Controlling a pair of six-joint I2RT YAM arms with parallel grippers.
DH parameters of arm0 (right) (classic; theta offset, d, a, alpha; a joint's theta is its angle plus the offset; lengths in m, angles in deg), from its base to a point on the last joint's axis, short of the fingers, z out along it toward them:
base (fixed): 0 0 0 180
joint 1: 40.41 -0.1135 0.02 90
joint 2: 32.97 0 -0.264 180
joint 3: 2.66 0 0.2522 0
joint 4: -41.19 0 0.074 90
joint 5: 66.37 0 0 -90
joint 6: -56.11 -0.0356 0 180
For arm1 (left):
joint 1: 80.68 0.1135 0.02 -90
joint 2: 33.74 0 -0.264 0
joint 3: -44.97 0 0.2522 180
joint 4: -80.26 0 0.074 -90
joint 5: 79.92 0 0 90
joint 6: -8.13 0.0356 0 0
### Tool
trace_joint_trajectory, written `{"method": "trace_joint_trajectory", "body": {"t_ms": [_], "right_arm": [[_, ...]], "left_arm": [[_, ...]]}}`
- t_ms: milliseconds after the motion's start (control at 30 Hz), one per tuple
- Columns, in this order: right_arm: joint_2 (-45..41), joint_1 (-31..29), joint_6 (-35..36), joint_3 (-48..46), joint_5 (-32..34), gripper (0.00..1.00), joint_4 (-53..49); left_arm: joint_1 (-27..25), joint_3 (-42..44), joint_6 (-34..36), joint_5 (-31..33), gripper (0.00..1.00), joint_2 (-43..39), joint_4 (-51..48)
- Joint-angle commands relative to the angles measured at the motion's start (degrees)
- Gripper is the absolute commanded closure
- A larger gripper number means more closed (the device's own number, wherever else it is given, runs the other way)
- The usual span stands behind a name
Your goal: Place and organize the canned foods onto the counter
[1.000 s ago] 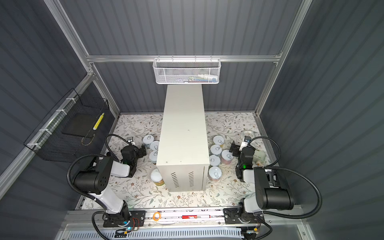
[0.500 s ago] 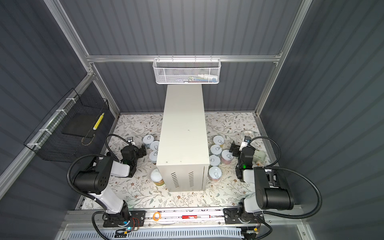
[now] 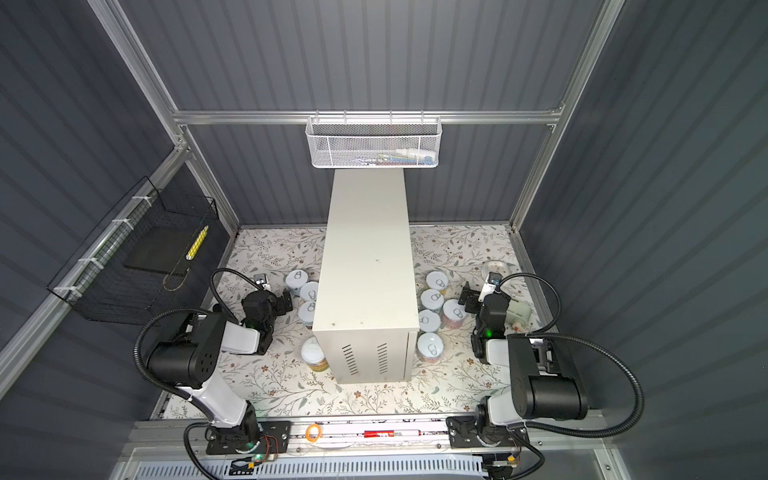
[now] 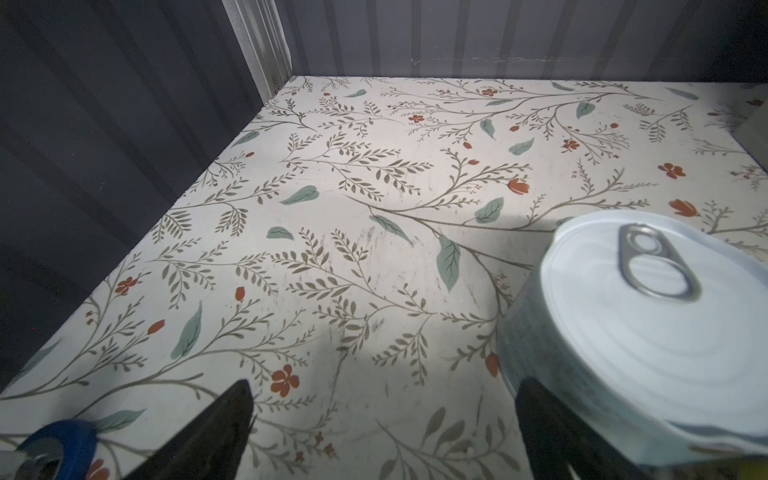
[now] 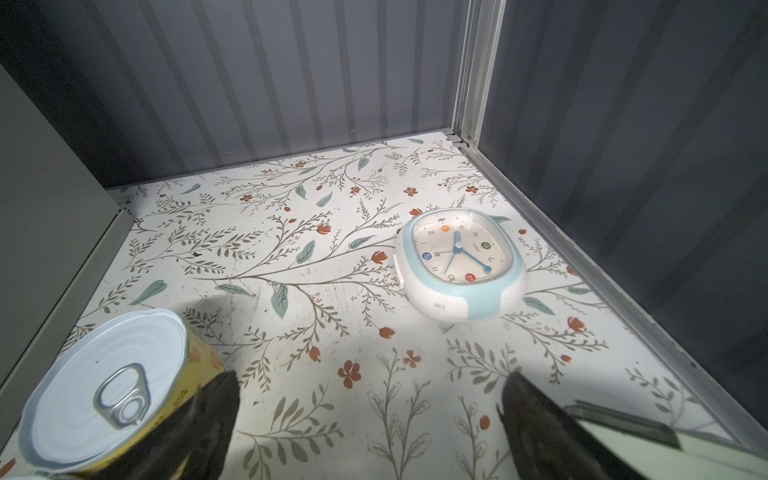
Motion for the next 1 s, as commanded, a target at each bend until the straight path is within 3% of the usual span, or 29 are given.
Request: {"method": "trace_joint_trajectory", "body": {"t_ms": [0,733,833,900,967], "right_arm": [[-0.12,0.07,-0.01,0.62,0.35,0.01,1.04],[-0.51,0.07,0.05,0.12,0.32,0.01,1.89],[-6.15,0.05,-0.31,-1.19,1.85,0.01,-0.15],[-12.12,0.07,-1.2,0.21,4.44,0.01,-7.78],[-17.16,-0.02,-2.46,3.96,7.25,0.01,-17.61]], "left_arm": [[-0.12,-0.89,0.84,0.02,0.01,0.37,0.77],[-0.28,-1.03,0.98,1.58,0.01,0.1,0.68],[-0.9,-5.45,-0.11,5.46,0.01,-4.46,-12.17],[-0.95,-11.96,-0.3,7.37,0.01,-6.62,-25.86],[-1.15,-16.15,-0.85,9.91,0.01,-6.46,-32.03]]}}
